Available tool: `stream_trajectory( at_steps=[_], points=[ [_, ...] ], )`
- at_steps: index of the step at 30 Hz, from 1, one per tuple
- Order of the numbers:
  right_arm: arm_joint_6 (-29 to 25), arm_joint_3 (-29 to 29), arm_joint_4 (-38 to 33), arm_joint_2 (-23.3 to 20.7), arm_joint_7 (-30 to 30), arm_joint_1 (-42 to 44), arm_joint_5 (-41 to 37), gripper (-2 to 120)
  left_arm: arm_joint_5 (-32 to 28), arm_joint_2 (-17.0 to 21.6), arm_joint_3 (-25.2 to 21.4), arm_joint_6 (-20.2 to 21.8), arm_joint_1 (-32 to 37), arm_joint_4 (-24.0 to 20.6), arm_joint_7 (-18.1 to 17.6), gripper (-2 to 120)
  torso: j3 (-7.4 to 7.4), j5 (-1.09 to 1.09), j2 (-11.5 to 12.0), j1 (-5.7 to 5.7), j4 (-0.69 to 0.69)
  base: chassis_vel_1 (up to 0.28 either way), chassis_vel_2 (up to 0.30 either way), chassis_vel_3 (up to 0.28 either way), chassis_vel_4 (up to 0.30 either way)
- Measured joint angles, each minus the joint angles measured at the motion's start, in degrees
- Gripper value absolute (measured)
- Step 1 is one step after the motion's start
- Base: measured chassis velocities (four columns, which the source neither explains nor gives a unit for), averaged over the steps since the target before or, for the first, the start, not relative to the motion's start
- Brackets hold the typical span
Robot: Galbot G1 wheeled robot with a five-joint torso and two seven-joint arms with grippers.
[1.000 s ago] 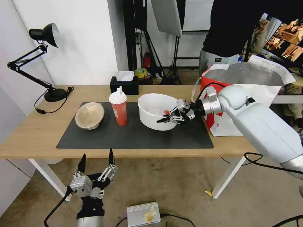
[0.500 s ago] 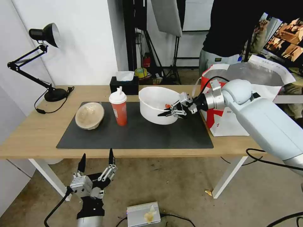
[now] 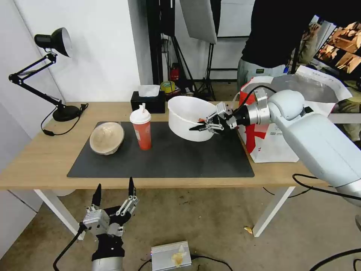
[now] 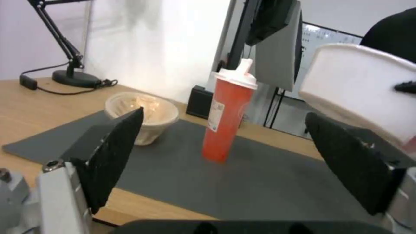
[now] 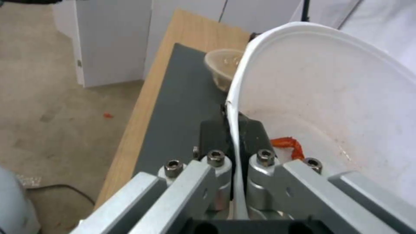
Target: Pick up the trash from the table and place it into the takeout bag.
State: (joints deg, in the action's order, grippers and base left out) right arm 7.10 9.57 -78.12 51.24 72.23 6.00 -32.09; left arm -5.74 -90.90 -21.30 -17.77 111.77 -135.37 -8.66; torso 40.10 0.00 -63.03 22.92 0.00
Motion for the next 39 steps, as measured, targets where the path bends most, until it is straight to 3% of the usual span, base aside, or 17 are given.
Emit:
stream_trajectory(
  at_steps=[39],
  points=[
    [-0.1,-1.8,3.6,1.0,-2.3,-5.9,-2.8,0,0.4,-0.3,0.5,-0.4,0.0,0.2,1.8,100,0.0,0.0,0.0,0.0,0.01,0.0,0.0,0.0,0.0]
  ],
)
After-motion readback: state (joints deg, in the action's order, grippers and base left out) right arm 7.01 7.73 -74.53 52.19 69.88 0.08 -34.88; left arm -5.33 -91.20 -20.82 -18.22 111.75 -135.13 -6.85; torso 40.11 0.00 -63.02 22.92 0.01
